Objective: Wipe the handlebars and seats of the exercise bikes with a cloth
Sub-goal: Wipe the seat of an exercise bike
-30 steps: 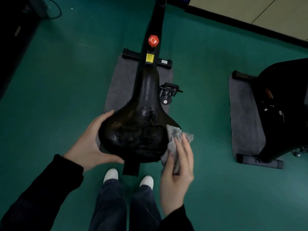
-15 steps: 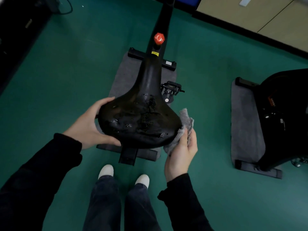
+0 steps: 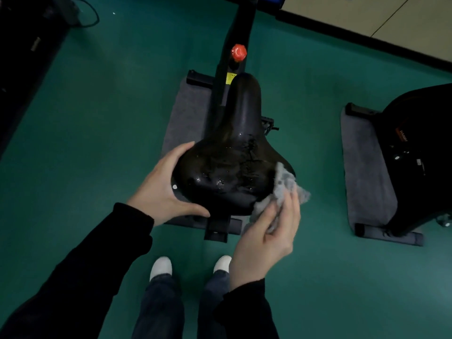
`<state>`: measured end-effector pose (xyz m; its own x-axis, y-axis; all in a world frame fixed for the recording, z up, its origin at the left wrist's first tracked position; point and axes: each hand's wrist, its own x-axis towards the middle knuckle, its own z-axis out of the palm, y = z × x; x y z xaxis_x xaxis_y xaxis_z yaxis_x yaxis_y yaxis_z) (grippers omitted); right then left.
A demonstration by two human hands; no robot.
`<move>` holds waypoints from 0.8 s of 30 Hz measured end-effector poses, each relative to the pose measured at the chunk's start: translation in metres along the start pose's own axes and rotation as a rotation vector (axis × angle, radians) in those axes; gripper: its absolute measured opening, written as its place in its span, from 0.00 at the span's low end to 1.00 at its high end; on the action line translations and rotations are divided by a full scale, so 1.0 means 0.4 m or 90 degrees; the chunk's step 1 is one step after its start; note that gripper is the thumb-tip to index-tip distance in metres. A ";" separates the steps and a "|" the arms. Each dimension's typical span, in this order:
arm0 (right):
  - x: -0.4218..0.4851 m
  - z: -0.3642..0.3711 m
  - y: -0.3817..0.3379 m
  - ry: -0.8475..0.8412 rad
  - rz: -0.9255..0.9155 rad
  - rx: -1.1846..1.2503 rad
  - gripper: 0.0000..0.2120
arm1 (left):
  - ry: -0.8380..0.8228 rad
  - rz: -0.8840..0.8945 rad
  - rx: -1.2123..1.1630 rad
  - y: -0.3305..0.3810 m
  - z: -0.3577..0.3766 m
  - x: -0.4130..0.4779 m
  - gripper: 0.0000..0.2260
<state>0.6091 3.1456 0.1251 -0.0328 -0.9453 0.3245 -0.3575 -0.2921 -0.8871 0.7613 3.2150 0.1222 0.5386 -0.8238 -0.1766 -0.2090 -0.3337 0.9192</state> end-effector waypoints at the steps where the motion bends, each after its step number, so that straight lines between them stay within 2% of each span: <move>1: -0.007 0.007 -0.010 -0.047 -0.067 -0.040 0.16 | 0.005 0.003 0.003 0.001 0.001 0.000 0.52; 3: -0.023 0.015 -0.037 -0.167 -0.200 -0.101 0.17 | 0.013 0.010 0.008 0.002 0.003 0.001 0.51; 6: 0.010 0.010 -0.044 -0.252 -0.273 -0.136 0.18 | 0.021 0.019 0.019 0.004 0.003 0.002 0.51; 8: 0.053 -0.010 -0.031 -0.263 -0.235 -0.166 0.18 | 0.022 0.019 0.021 0.004 0.003 0.003 0.52; 12: 0.178 -0.008 -0.038 -0.232 -0.047 -0.163 0.14 | 0.015 0.026 0.019 -0.005 0.004 0.002 0.52; 14: 0.208 0.016 -0.054 -0.275 -0.053 -0.177 0.13 | 0.015 0.030 0.022 -0.011 0.003 0.002 0.52; 18: 0.182 0.003 -0.069 -0.400 -0.216 -0.194 0.16 | 0.016 0.031 0.023 -0.013 0.005 0.001 0.52; 20: 0.183 -0.033 -0.053 -0.417 -0.252 -0.192 0.17 | 0.012 0.029 0.027 -0.011 0.006 0.002 0.53; 22: 0.205 -0.055 -0.041 -0.385 -0.221 -0.196 0.14 | 0.011 0.028 0.027 -0.007 0.005 0.003 0.52; 24: 0.237 -0.039 -0.045 -0.337 -0.114 -0.191 0.11 | 0.010 0.023 0.026 -0.007 0.006 0.002 0.52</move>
<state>0.5977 3.0636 0.1769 0.4906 -0.8518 0.1838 -0.5639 -0.4712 -0.6782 0.7606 3.2143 0.1185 0.5431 -0.8284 -0.1375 -0.2618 -0.3226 0.9096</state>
